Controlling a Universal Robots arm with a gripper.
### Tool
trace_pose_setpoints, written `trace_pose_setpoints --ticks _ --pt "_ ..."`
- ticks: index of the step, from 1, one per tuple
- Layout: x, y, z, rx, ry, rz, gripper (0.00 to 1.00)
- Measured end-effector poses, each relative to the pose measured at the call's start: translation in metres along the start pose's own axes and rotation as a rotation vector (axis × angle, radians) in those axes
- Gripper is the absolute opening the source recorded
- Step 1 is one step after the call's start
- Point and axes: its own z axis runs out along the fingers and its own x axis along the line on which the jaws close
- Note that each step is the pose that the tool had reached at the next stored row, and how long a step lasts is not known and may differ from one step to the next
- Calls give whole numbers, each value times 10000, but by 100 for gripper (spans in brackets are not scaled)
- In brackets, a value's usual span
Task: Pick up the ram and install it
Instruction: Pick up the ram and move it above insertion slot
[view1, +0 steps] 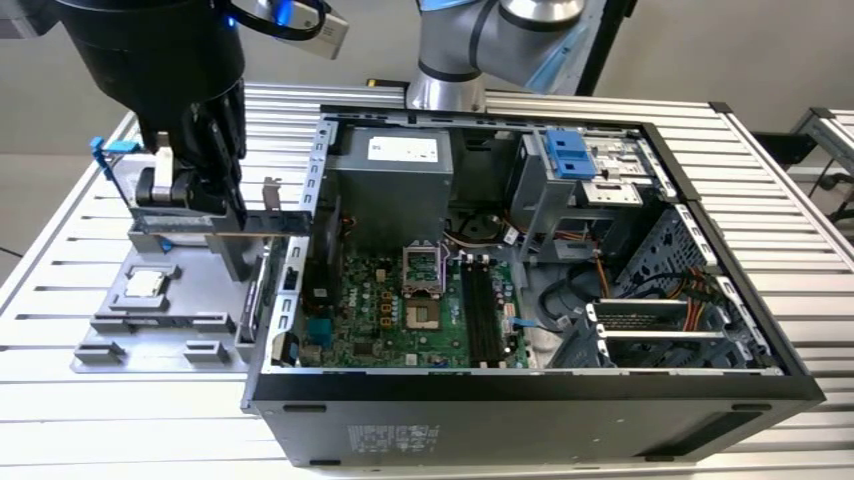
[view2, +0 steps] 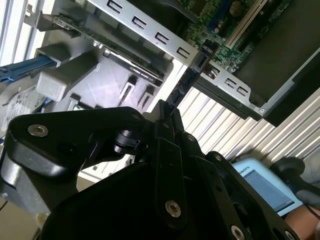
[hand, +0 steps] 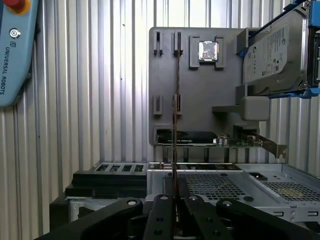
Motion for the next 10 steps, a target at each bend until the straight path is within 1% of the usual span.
trace_pose_setpoints --ticks 10 --pt "-14 -32 2 0 1 1 0"
